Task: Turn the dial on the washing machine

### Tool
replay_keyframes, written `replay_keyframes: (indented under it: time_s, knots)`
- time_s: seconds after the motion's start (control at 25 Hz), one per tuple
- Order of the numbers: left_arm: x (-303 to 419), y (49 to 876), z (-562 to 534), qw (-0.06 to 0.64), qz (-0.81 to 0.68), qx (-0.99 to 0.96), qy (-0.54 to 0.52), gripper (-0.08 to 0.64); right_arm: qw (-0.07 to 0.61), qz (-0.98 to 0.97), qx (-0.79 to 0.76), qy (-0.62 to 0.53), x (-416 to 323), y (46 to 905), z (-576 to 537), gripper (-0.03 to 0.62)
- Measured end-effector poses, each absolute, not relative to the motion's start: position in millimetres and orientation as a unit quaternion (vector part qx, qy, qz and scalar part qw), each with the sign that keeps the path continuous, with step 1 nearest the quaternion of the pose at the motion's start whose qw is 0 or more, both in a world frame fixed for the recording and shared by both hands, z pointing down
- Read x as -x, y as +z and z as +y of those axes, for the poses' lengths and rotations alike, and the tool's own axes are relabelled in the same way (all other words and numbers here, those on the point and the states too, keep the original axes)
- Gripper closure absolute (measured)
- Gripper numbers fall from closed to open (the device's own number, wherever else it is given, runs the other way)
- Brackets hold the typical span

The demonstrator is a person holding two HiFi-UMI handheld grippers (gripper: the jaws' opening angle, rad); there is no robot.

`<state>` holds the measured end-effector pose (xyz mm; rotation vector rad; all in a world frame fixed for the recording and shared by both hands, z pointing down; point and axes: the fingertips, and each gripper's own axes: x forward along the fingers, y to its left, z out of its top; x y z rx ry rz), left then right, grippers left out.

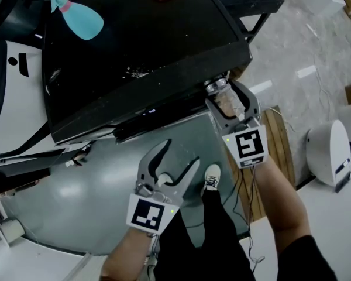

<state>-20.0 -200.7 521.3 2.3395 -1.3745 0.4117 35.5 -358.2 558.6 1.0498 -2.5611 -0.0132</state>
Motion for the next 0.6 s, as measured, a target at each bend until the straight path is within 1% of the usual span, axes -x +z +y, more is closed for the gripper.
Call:
replay_keyframes:
  time_s: [0.16, 0.4, 0.52, 0.6]
  knots:
    - [20.2, 522.4, -204.5, 0.197, -0.49, -0.836, 0.147, 0.284, 0.184, -0.909, -0.375, -0.002, -34.1, 561.3, -359.0, 0.322]
    - [21.4, 522.2, -205.8, 0.197, -0.491, -0.836, 0.144, 0.284, 0.172, -0.907, -0.383, 0.02, -34.6, 561.5, -359.4, 0.324]
    - [20.8, 522.5, -204.9, 0.198, -0.49, -0.837, 0.143, 0.284, 0.145, -0.91, -0.384, 0.062, -35.4, 561.5, -360.4, 0.325]
    - [20.2, 522.8, -204.0, 0.199, -0.49, -0.837, 0.142, 0.284, 0.109, -0.914, -0.377, 0.097, -36.0, 561.6, -362.7, 0.325]
